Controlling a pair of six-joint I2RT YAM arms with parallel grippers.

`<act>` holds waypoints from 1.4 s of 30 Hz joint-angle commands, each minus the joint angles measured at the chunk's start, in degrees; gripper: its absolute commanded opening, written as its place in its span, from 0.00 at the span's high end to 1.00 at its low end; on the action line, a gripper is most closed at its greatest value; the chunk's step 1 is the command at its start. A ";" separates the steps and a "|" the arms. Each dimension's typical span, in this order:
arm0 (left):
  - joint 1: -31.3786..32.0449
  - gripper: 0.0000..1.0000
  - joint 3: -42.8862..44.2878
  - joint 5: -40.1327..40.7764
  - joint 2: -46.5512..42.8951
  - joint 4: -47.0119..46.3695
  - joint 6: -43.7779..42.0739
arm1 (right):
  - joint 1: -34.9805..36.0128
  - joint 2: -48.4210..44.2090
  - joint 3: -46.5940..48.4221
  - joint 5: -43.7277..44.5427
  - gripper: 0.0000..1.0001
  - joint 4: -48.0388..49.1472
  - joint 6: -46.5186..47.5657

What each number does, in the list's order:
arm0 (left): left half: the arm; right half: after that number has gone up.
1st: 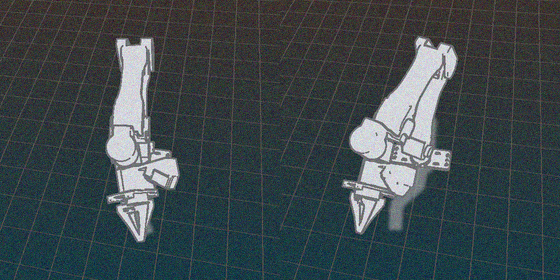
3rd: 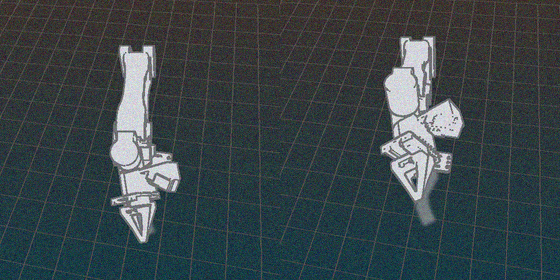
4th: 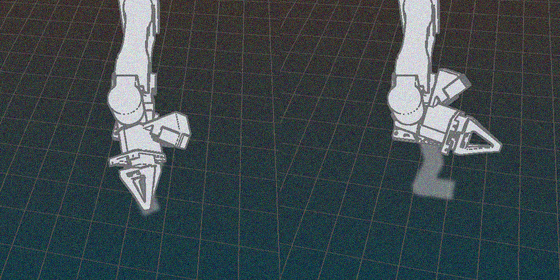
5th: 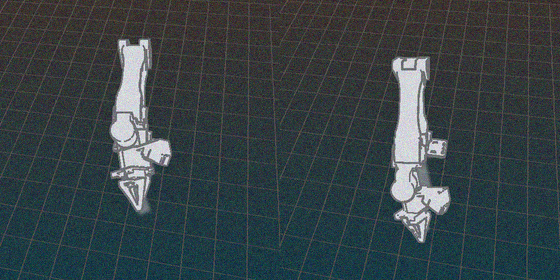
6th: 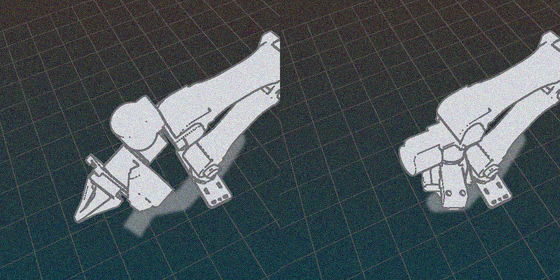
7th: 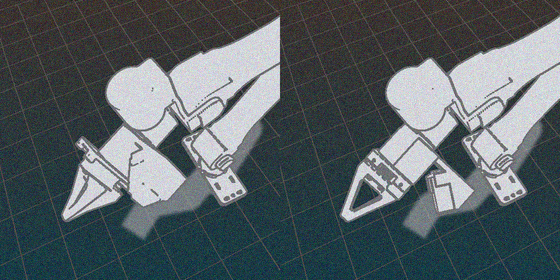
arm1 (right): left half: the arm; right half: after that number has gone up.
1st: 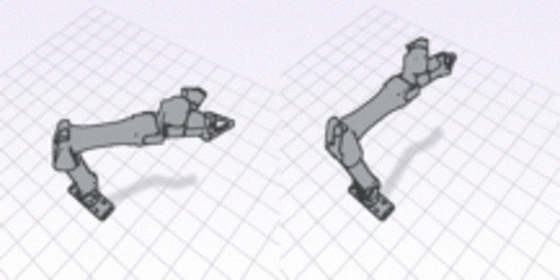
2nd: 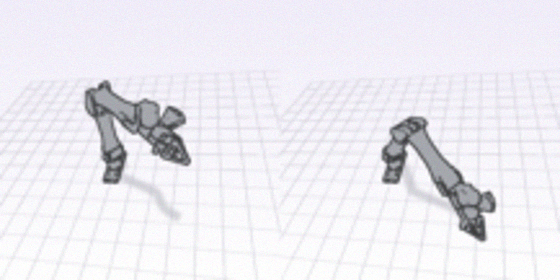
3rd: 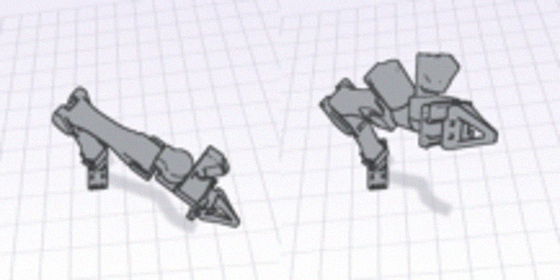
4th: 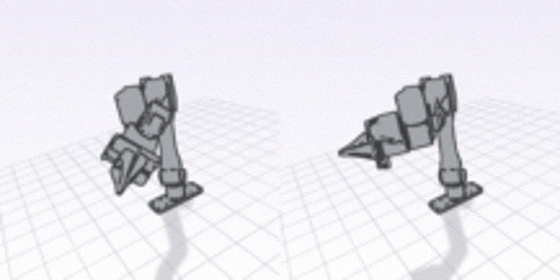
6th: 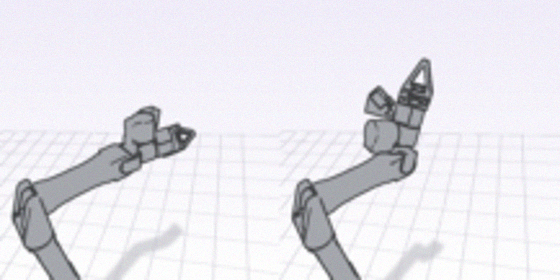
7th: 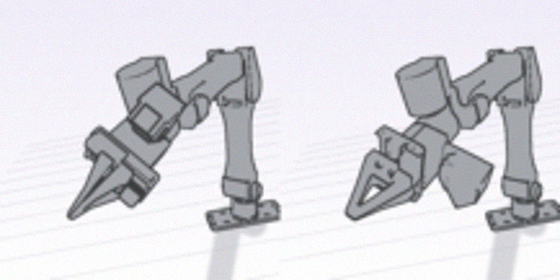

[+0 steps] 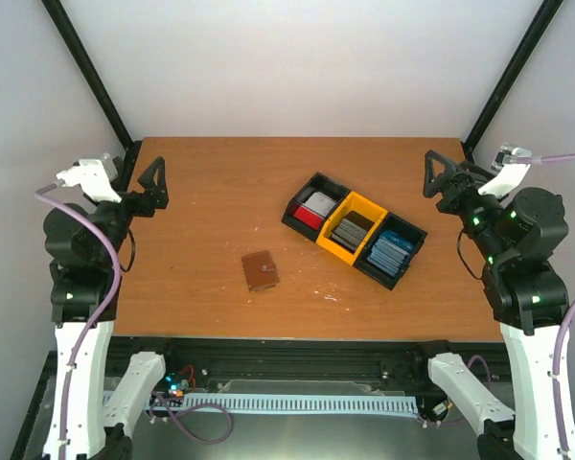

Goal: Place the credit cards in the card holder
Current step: Open the card holder at the center of the board.

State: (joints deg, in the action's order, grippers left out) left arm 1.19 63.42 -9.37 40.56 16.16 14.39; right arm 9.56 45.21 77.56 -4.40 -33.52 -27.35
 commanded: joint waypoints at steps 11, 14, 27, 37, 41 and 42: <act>-10.99 0.01 -14.19 -14.46 -2.06 -7.27 16.28 | -6.25 9.73 -6.18 -29.15 0.05 9.94 -2.35; -11.48 0.00 -15.25 -20.11 0.68 -3.33 19.29 | -2.87 12.20 -7.96 -29.48 0.03 10.68 -1.68; -12.13 0.03 -25.83 -17.20 11.31 14.90 24.82 | 23.54 34.31 -10.26 -15.86 0.10 9.42 -0.99; -4.50 0.20 -34.74 -25.72 17.30 3.15 29.14 | 40.67 52.85 0.07 10.02 0.27 -2.72 -1.75; -0.78 0.29 -37.12 -29.53 23.91 -5.76 32.59 | 43.98 60.30 7.06 14.26 0.30 -8.54 -0.73; 0.62 0.31 -37.06 -29.22 25.65 -6.42 32.88 | 44.61 62.27 8.80 15.12 0.32 -10.20 -0.16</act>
State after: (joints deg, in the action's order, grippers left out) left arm -1.48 27.20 -35.20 61.10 18.72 43.44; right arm 51.94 102.24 80.44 2.09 -36.10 -28.38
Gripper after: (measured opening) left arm 0.725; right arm 0.707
